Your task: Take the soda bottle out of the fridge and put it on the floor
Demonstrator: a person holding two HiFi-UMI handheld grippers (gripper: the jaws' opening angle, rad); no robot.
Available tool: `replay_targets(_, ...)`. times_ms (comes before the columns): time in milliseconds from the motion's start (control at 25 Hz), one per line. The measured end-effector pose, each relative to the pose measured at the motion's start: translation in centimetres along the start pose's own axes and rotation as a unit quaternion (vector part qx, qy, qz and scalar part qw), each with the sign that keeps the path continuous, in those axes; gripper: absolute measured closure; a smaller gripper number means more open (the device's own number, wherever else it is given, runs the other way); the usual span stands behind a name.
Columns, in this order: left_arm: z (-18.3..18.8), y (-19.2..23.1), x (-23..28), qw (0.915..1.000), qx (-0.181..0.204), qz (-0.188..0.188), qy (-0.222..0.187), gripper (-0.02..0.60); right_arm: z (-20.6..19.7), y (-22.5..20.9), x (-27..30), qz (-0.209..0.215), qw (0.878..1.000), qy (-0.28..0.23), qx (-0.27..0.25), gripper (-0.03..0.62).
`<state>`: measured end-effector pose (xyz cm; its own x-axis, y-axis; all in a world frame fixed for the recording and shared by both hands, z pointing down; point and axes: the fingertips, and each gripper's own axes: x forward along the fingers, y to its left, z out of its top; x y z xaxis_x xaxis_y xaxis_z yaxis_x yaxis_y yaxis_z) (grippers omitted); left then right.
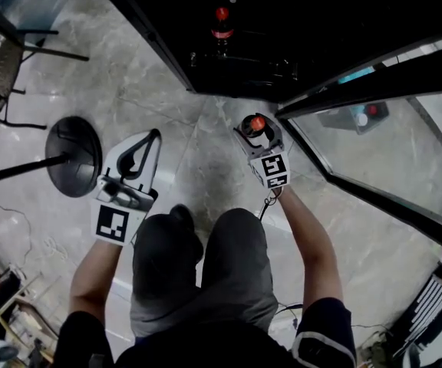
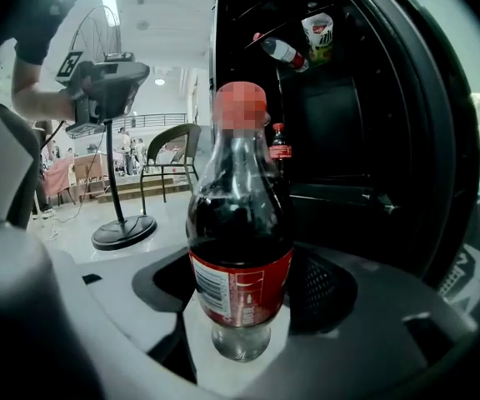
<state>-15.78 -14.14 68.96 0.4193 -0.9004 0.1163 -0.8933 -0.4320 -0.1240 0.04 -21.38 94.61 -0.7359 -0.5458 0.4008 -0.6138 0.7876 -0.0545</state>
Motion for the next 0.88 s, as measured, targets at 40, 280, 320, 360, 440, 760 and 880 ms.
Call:
replay_targets(40,-0.4,0.0,0.1,1.0,0.001,-0.001,-0.001,0.558,-0.7,0.0,0.2,0.0,1.0,0.001,0.0,0.275)
replay_targets(280,-2.4,-0.2,0.2,1.0,0.006,-0.002,-0.004,0.558,-4.5,0.0,1.4,-0.007,1.0,0.011,-0.004,0.275)
replay_targets(320,-2.6,-0.3,0.2,1.0,0.008,-0.003,-0.003,0.558,-5.0,-0.1,1.5,-0.01,1.0,0.012,-0.003,0.275)
replay_targets(360,-2.8,-0.4,0.2,0.9999,0.01,-0.005,-0.003,0.558,-5.4,-0.1,1.7,-0.013,1.0,0.012,-0.001,0.275)
replay_targets(440,-3.3,-0.5,0.1,0.9999,0.014,-0.008,-0.002,0.558,-6.2,-0.1,1.9,-0.016,1.0,0.012,0.0,0.275)
replay_targets(760,-5.3,-0.3,0.3,0.9998,0.016,-0.01,-0.006,0.558,-9.7,-0.1,3.5,-0.023,1.0,0.019,0.005,0.275)
replay_targets(880,-5.9,-0.3,0.3,0.9997,0.021,-0.014,-0.008,0.558,-10.8,-0.3,4.1,-0.028,0.999,0.018,0.006,0.275)
